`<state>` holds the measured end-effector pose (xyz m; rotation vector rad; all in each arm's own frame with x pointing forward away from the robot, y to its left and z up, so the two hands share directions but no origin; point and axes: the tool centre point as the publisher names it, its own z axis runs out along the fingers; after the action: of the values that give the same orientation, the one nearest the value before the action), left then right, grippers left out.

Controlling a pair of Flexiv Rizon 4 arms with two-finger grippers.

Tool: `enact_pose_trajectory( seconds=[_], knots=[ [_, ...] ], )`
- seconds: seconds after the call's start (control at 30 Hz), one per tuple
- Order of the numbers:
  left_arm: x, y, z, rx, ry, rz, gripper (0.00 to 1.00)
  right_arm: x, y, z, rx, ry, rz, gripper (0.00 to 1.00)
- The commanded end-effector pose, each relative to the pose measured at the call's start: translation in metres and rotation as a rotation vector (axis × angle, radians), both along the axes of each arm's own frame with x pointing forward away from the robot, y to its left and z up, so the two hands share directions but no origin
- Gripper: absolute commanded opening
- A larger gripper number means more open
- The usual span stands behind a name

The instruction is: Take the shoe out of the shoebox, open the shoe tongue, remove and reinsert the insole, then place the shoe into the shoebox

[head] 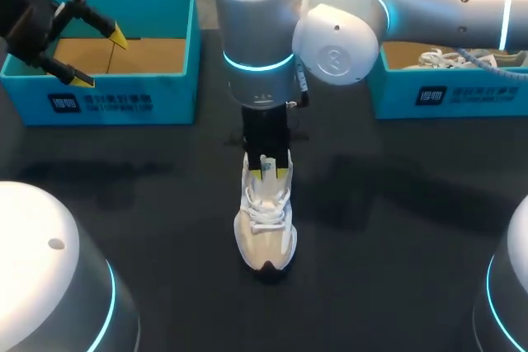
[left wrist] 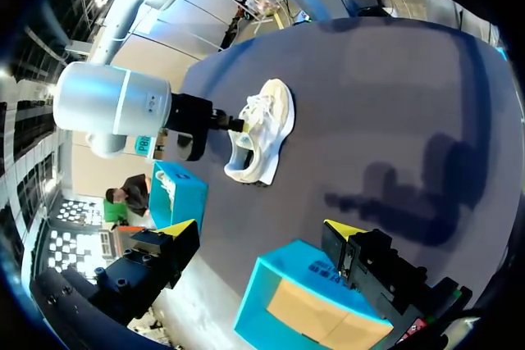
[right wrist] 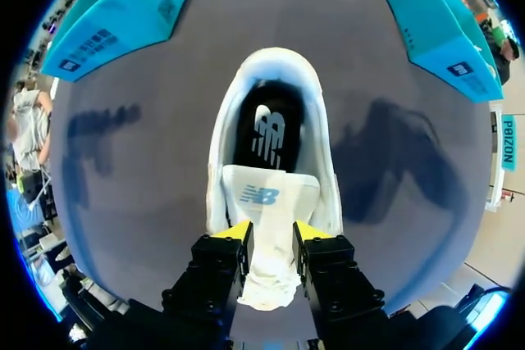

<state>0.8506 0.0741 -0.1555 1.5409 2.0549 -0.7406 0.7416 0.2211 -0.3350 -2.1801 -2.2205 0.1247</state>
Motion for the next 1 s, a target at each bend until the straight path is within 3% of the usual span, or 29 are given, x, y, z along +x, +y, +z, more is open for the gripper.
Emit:
enact_pose_trajectory(
  seconds=[0.03,0.13,0.27,0.33,0.53,0.83,0.97,1.0],
  knots=[
    [-0.002,-0.001,0.001,0.006,-0.003,0.003,1.00,0.005,0.002,-0.014,0.005,0.031,0.006,0.31],
    [-0.003,-0.001,0.003,0.007,-0.005,0.006,1.00,0.004,0.002,-0.009,0.008,0.026,0.010,0.32],
    [-0.003,0.000,0.003,0.005,-0.007,0.010,1.00,0.006,0.001,0.011,0.052,-0.047,0.058,0.36],
    [-0.002,0.002,0.001,0.001,-0.005,0.012,1.00,0.009,0.002,0.021,0.075,-0.096,0.151,0.42],
    [0.002,0.002,-0.003,-0.010,0.002,0.015,1.00,0.021,0.012,0.055,0.166,-0.262,0.487,0.45],
    [0.002,0.004,-0.006,-0.014,0.014,0.028,1.00,0.031,0.023,0.073,0.080,-0.293,0.777,0.55],
    [0.003,0.004,-0.006,-0.011,0.019,0.033,1.00,0.033,0.024,0.077,0.027,-0.259,0.889,0.46],
    [0.003,0.003,-0.005,-0.010,0.020,0.033,1.00,0.033,0.024,0.077,0.027,-0.259,0.889,0.57]
  ],
)
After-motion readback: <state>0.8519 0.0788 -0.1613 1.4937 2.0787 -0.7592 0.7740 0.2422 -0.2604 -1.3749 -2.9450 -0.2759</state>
